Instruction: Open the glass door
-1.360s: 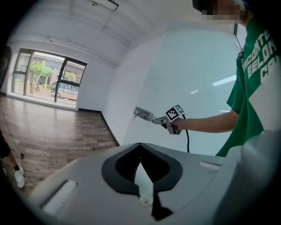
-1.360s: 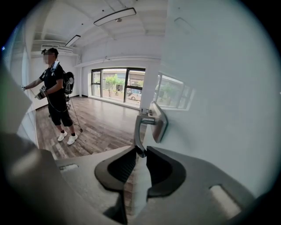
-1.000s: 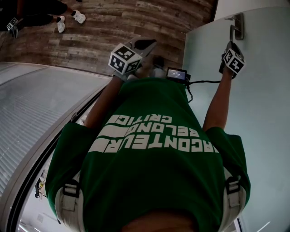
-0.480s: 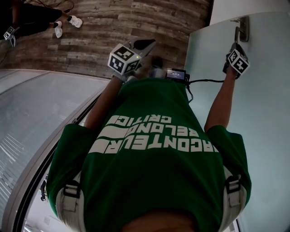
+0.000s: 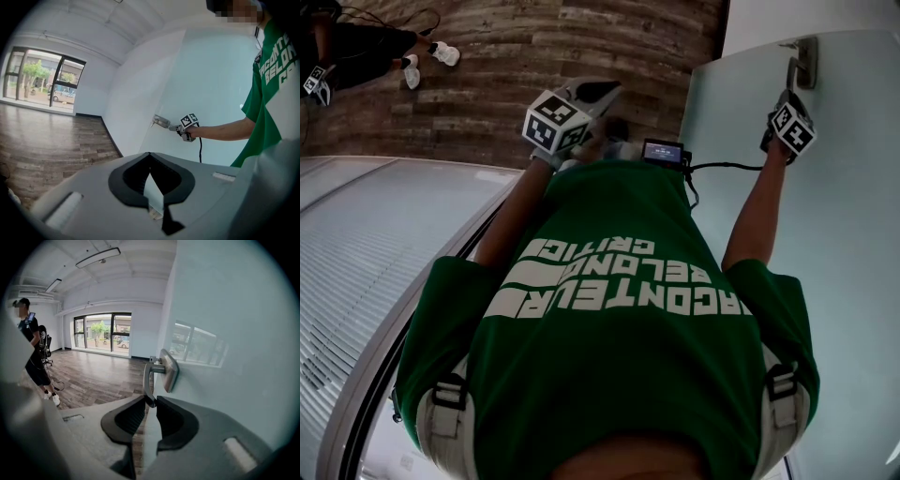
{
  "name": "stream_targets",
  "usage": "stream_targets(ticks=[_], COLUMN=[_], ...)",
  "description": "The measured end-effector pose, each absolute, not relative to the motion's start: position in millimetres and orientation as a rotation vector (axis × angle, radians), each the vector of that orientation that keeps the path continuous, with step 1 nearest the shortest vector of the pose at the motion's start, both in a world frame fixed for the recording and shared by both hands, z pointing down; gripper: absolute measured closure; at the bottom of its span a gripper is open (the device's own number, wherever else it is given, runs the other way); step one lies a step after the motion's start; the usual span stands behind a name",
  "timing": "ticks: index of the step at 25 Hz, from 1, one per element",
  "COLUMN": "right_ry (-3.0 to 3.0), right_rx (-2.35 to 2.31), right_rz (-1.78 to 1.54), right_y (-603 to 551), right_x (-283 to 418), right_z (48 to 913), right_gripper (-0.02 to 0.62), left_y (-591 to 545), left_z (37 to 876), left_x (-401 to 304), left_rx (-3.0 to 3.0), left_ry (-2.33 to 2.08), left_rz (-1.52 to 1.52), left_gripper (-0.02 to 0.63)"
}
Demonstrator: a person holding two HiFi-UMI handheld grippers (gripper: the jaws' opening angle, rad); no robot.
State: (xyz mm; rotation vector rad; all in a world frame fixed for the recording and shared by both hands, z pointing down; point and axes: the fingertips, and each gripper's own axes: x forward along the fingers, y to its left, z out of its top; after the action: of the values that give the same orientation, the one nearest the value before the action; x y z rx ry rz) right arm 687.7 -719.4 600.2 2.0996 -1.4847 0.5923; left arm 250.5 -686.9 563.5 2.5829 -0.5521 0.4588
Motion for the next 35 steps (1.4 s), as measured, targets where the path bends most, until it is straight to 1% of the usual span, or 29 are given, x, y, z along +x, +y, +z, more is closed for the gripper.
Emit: stream_targets(ticks=[9, 15, 16, 18, 21, 23, 25, 28, 32, 35], right_ry=[-1.491, -1.498, -1.495, -1.48, -1.441, -1.416, -1.413, -1.533, -1.821, -1.942], right_rx=[2.092, 2.096, 2.094, 2.092, 2.131, 2.177, 2.184, 2.107, 1.905, 1.787], right_rz=[0.592, 0.618, 0.623, 0.652, 0.701, 0.664, 0.558, 0.468, 0.554, 0.592], right_y=[-717.5, -717.2, -717.5, -719.4, -724.0, -723.2, -723.5, -732.1, -733.2, -721.7], right_x=[682.9, 680.7, 679.8, 674.3, 663.8, 657.0, 642.5, 599.8, 525.1, 482.2], right_z=[596.8, 595.6, 594.9, 594.5, 591.3, 576.0, 552.9, 531.3, 520.5, 501.0], right_gripper=[0.531, 0.528, 0.517, 0.455, 0.341, 0.331, 0.331, 0.331, 0.334, 0.334], left_y=[-698.9, -703.8, -703.9, -704.1, -705.5, -705.0, -704.2, -703.8, -702.5, -700.3], left_z=[561.3, 558.8, 557.6, 555.8, 557.3, 555.7, 549.9, 541.4, 535.9, 527.1], left_x=[259.6, 252.8, 251.1, 245.3, 234.4, 228.0, 222.0, 217.3, 213.9, 207.9], left_rx=[2.583, 2.575, 2.574, 2.568, 2.556, 2.546, 2.529, 2.516, 2.502, 2.484], left_ry=[-0.566, -0.594, -0.601, -0.618, -0.647, -0.661, -0.667, -0.668, -0.669, -0.673], left_rz=[0.438, 0.423, 0.419, 0.409, 0.401, 0.388, 0.35, 0.293, 0.245, 0.187], left_gripper=[0.593, 0.593, 0.592, 0.592, 0.593, 0.593, 0.593, 0.592, 0.593, 0.592])
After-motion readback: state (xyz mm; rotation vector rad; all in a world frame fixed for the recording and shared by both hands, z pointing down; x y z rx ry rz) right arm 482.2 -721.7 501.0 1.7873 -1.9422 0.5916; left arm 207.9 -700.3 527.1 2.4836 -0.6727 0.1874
